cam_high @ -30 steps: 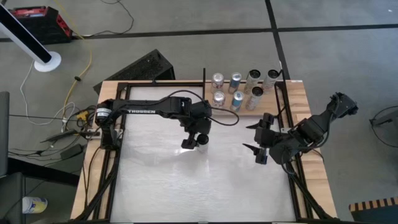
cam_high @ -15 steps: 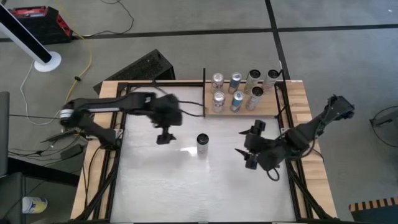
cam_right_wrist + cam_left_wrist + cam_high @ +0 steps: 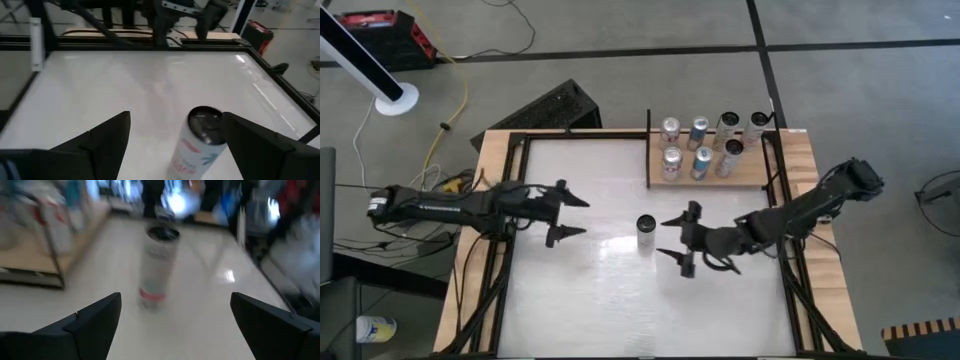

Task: Place canned beverage on shelf
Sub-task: Put the black can on the shelf

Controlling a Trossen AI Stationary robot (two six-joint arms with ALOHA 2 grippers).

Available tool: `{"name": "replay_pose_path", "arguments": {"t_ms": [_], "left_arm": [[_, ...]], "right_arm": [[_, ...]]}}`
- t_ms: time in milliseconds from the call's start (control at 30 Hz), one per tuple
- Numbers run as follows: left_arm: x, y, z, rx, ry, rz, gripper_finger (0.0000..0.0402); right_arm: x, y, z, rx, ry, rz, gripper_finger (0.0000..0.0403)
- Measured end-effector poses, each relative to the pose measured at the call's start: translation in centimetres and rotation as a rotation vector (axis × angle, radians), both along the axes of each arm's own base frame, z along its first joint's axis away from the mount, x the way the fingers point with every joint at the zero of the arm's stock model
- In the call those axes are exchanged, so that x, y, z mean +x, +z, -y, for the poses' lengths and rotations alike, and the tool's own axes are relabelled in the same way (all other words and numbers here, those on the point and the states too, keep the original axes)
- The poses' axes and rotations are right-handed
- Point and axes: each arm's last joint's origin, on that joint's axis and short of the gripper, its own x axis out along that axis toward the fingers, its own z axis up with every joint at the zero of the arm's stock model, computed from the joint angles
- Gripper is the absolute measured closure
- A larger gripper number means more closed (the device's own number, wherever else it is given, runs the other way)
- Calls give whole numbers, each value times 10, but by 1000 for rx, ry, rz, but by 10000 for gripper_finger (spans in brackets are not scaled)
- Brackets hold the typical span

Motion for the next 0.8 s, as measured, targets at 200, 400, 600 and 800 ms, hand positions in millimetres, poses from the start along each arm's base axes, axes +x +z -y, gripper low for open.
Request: {"name": "replay_pose_path", "arguments": {"t_ms": [200, 400, 600, 800], "left_arm": [[-28, -30, -1, 29, 128, 280, 42], [-39, -50, -4, 93, 215, 302, 42], [-38, -58, -4, 125, 217, 221, 42], [-39, -57, -4, 147, 220, 233, 42]], "right_arm": [[25, -20, 8, -36, -26, -9, 67], [41, -35, 21, 36, -110, 5, 67], [49, -40, 36, 87, -180, 14, 67], [50, -42, 40, 82, -198, 3, 67]]}}
